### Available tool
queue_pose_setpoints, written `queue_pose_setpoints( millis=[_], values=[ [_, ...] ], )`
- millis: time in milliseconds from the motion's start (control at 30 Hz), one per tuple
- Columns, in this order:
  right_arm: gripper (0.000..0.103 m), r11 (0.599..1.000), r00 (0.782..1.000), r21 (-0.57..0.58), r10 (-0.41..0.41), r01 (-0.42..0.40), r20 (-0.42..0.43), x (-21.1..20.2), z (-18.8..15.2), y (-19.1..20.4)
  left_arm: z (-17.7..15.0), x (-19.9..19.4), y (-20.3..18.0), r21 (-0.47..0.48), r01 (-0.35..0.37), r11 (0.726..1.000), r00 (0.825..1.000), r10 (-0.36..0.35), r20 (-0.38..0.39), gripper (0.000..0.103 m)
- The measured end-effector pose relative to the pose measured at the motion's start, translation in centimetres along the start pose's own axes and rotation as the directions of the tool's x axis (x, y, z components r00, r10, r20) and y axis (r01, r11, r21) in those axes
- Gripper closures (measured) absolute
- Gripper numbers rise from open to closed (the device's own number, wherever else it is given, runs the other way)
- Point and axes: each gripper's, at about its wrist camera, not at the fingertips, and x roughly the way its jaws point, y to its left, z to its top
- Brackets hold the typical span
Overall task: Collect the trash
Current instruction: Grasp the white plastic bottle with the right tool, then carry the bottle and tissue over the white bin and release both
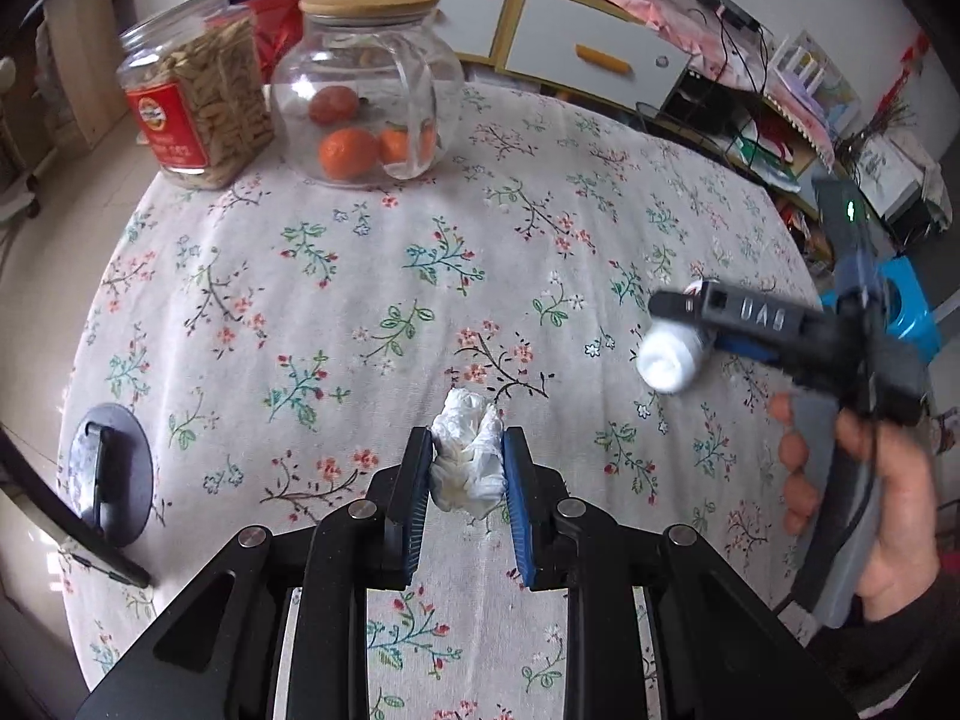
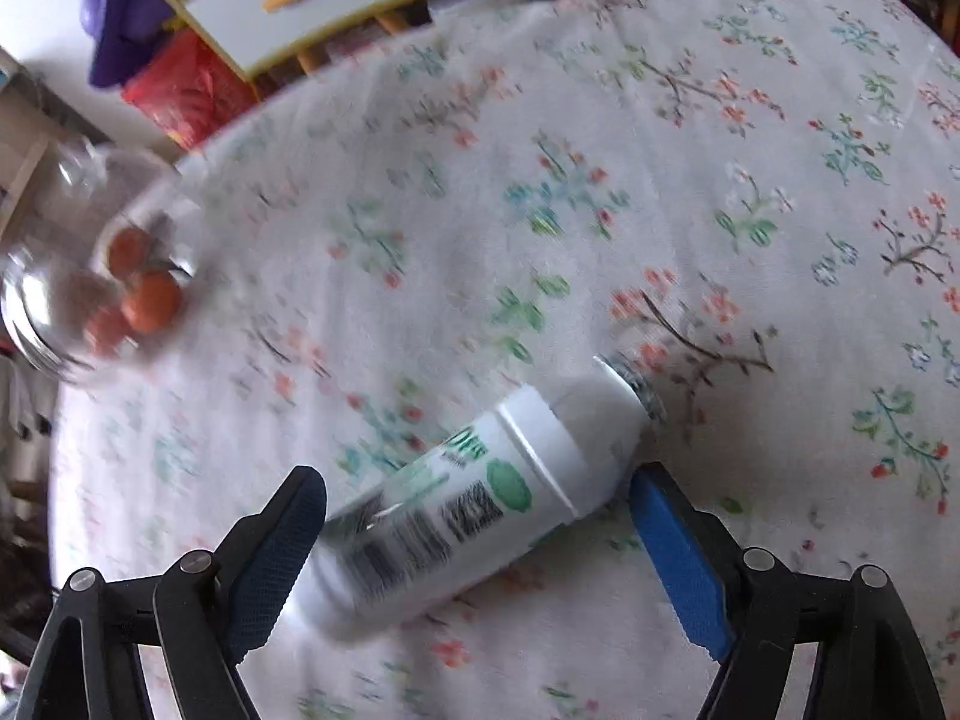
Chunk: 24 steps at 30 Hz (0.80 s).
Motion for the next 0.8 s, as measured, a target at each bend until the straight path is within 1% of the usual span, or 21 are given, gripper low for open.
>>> queue_pose_setpoints(
  millis=[67, 133, 167, 233, 267, 333, 400, 500, 633, 800],
  values=[
    [0.018, 1.0, 1.0, -0.021, -0.016, 0.016, -0.003, 0.2, -0.5, -0.2, -0.2, -0.2, 0.2, -0.008, 0.002, 1.0, 1.0, -0.002, -0.002, 0.078],
    [0.027, 0.997, 0.999, -0.062, -0.053, 0.053, -0.002, -0.1, -1.1, 0.0, -0.5, -0.3, 0.4, -0.019, 0.011, 1.0, 1.0, -0.011, -0.008, 0.078],
    [0.03, 0.995, 0.998, -0.076, -0.066, 0.066, -0.005, -0.2, -1.4, 0.0, -0.7, -0.4, 0.5, -0.026, 0.021, 0.999, 1.0, -0.021, -0.012, 0.078],
    [0.042, 0.988, 0.996, -0.123, -0.091, 0.089, -0.012, -0.5, -2.2, 0.1, -0.8, -0.5, 0.5, -0.032, 0.03, 0.999, 0.999, -0.031, -0.017, 0.078],
    [0.045, 0.985, 0.995, -0.143, -0.103, 0.1, -0.014, -0.7, -2.5, 0.0, -1.0, -0.6, 0.6, -0.035, 0.033, 0.999, 0.999, -0.034, -0.018, 0.078],
    [0.057, 0.976, 0.992, -0.184, -0.124, 0.117, -0.024, -1.1, -3.2, -0.2, -1.2, -0.8, 0.4, -0.043, 0.041, 0.998, 0.999, -0.042, -0.019, 0.078],
    [0.062, 0.973, 0.991, -0.199, -0.129, 0.119, -0.037, -1.5, -3.9, -0.7, -1.3, -1.0, 0.3, -0.055, 0.064, 0.996, 0.998, -0.065, -0.019, 0.078],
    [0.062, 0.971, 0.99, -0.212, -0.129, 0.114, -0.056, -2.3, -4.8, -1.7, -1.4, -1.1, -0.3, -0.059, 0.083, 0.995, 0.996, -0.084, -0.022, 0.078],
    [0.062, 0.963, 0.985, -0.232, -0.159, 0.139, -0.068, -3.5, -6.1, -3.2, -1.4, -1.4, -1.4, -0.062, 0.112, 0.992, 0.993, -0.113, -0.022, 0.078],
    [0.062, 0.967, 0.985, -0.213, -0.158, 0.142, -0.064, -5.7, -6.5, -5.7, -1.1, -1.8, -3.6, -0.036, 0.139, 0.99, 0.99, -0.139, -0.016, 0.078]
  ],
)
